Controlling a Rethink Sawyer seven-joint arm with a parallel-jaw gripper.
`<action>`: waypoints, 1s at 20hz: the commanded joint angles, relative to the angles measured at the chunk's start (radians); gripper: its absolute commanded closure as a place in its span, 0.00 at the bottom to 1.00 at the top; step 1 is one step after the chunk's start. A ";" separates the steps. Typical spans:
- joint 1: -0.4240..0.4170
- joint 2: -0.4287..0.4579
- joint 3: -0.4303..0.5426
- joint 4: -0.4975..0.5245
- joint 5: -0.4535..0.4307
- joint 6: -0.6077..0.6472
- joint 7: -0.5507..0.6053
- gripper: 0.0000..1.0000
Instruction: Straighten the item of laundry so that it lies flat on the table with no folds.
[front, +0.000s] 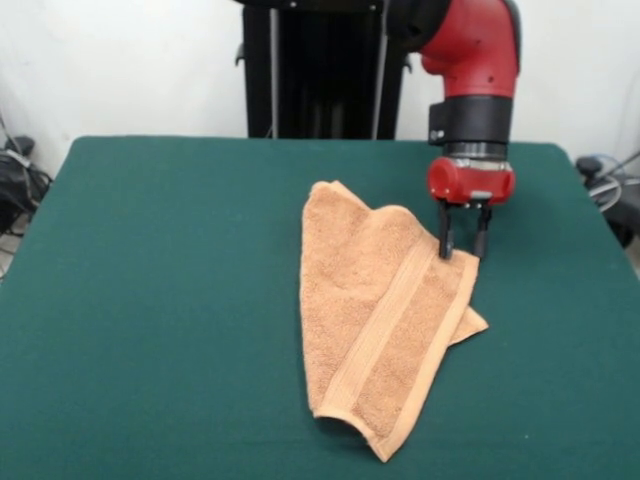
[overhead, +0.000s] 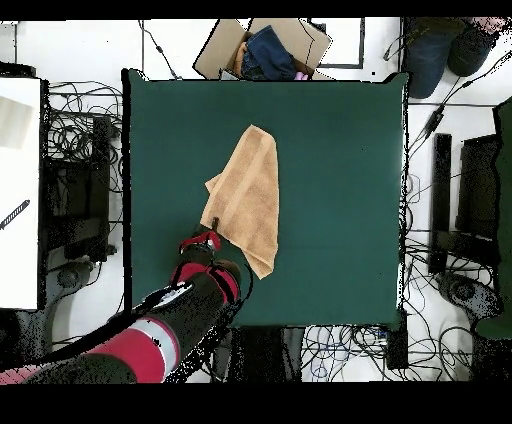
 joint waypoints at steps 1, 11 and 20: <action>-0.088 0.076 0.091 -0.027 -0.076 0.147 0.064 0.00; -0.218 0.057 0.133 -0.093 -0.200 0.185 0.053 0.00; -0.323 0.085 0.213 -0.190 -0.316 0.222 0.044 0.00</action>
